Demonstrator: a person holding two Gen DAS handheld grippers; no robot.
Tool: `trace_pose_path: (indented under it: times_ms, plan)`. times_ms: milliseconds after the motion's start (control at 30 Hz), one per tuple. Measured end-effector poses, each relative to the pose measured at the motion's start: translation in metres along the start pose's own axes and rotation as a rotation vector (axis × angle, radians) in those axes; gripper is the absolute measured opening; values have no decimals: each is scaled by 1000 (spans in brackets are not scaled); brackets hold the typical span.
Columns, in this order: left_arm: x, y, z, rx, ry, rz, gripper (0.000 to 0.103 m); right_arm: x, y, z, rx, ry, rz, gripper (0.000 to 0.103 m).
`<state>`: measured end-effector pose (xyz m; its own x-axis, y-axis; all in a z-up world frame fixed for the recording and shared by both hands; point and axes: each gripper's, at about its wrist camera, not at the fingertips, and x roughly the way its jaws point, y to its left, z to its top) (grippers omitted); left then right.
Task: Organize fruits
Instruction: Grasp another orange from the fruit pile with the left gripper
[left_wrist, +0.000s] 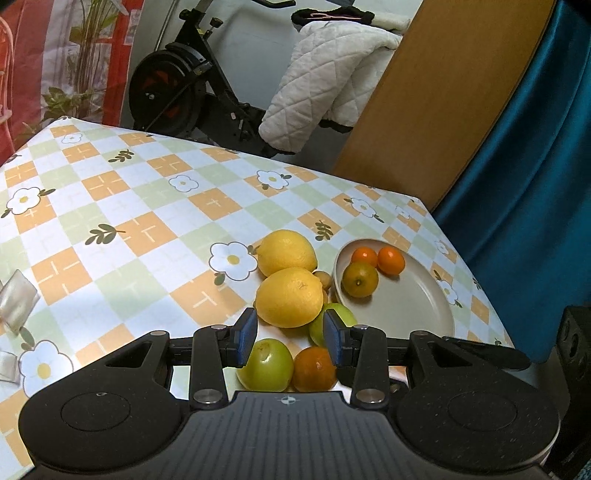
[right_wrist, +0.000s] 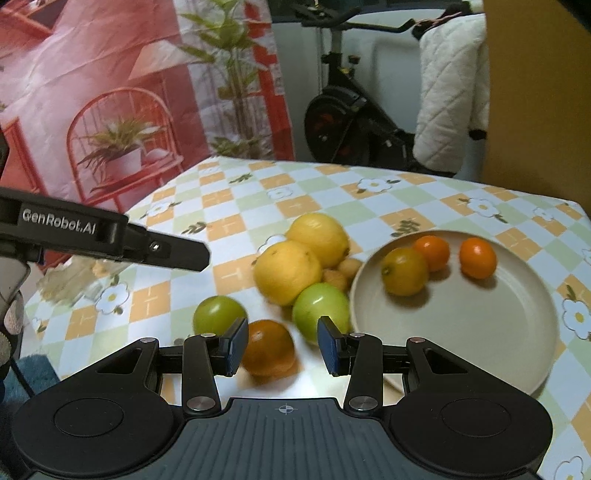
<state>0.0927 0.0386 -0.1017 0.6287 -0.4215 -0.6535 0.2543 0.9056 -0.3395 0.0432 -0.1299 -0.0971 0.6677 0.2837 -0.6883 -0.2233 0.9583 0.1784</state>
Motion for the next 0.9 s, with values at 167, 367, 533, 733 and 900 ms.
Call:
trace_pose_path:
  times_ms: [167, 367, 533, 733, 900]
  plan:
    - [0, 2, -3, 2, 4, -9, 41, 9, 5, -1, -18, 42, 20, 42]
    - [3, -3, -5, 20, 21, -21, 41, 27, 6, -6, -26, 94, 31, 46]
    - [8, -9, -8, 45, 42, -34, 41, 38, 2, -8, -21, 115, 35, 45]
    - [17, -17, -14, 69, 80, -53, 41, 35, -2, -12, -11, 116, 52, 40]
    - [29, -25, -18, 104, 118, -68, 41, 28, -7, -16, 3, 109, 47, 40]
